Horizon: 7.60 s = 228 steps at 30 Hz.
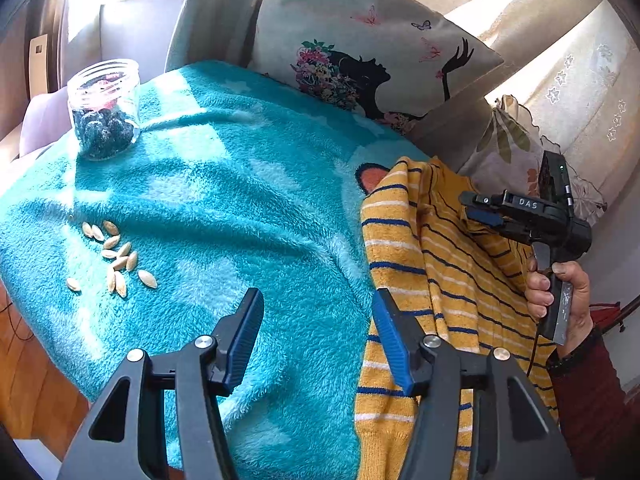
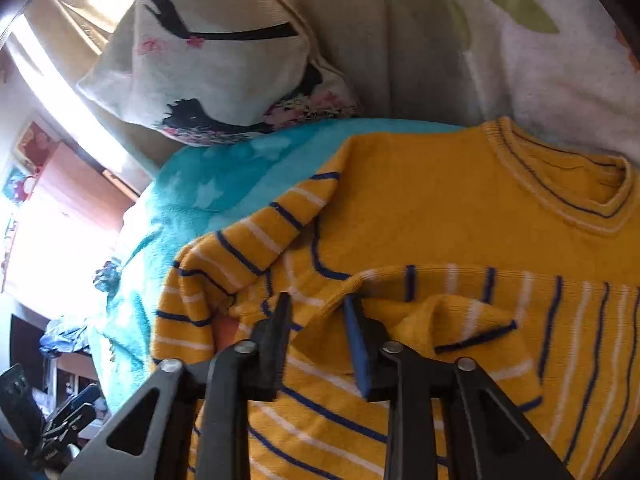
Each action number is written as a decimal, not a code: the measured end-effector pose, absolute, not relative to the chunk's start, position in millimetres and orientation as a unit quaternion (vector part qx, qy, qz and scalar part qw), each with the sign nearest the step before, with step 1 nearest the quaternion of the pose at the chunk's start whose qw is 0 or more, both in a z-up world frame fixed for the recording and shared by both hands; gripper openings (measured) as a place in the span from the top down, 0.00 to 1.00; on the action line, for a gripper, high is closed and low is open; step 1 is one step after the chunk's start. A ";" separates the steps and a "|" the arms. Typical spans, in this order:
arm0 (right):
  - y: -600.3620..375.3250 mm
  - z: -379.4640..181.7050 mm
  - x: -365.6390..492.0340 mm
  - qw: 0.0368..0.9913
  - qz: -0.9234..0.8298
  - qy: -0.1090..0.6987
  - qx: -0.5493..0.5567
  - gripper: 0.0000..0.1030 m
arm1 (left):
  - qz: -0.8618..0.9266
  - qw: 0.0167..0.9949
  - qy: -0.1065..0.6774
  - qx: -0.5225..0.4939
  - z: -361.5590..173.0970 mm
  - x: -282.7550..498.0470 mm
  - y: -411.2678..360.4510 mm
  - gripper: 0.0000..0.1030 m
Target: Fold small clothes
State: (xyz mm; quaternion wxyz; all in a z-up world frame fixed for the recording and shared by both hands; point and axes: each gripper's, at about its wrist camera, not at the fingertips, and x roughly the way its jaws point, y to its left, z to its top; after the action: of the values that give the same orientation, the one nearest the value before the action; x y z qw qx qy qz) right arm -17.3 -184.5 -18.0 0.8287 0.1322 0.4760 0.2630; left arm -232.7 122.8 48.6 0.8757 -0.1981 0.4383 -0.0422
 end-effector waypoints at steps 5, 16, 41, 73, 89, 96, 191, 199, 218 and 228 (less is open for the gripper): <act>-181.9 7.9 -46.1 0.852 0.261 0.444 0.097 0.46 | -0.068 0.870 0.456 -0.176 40.6 -229.6 103.4 0.46; -223.3 8.0 -94.2 0.858 0.243 0.439 0.112 0.45 | -0.130 0.845 0.493 -0.161 13.0 -199.9 61.2 0.46; -171.8 -7.4 -110.2 0.845 0.280 0.453 0.047 0.45 | -0.024 0.890 0.429 -0.153 50.6 -211.2 129.5 0.54; -185.8 -9.6 -138.2 0.846 0.254 0.461 0.081 0.45 | -0.038 0.854 0.433 -0.285 39.1 -239.3 225.8 0.76; -182.2 -25.6 -138.6 0.839 0.257 0.473 0.084 0.45 | -0.056 0.915 0.399 -0.036 50.2 -266.3 158.8 0.57; -187.3 -25.0 -143.0 0.839 0.256 0.471 0.096 0.43 | -0.084 0.866 0.493 0.027 -13.8 -215.8 140.6 0.57; -457.8 -4.9 -163.2 0.886 -0.032 0.443 0.133 0.68 | -0.249 0.826 0.476 -0.169 46.7 -169.1 -1.9 0.51; -514.8 42.8 -233.4 0.900 -0.018 0.386 0.200 0.51 | -0.240 0.821 0.489 -0.168 31.1 -158.2 -2.1 0.48; -454.5 8.3 -336.6 0.895 -0.011 0.419 0.151 0.28 | -0.232 0.815 0.498 -0.184 1.3 -230.8 40.2 0.47; -408.8 -54.2 -345.3 0.876 0.053 0.418 0.234 0.31 | -0.273 0.797 0.494 -0.216 -16.1 -262.9 26.3 0.44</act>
State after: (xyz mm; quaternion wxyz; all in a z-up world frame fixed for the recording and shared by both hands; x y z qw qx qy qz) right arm -345.3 -408.8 -54.2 0.8764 0.2338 0.4177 0.0526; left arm -262.9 26.3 -16.1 0.7968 -0.2164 0.4937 -0.2728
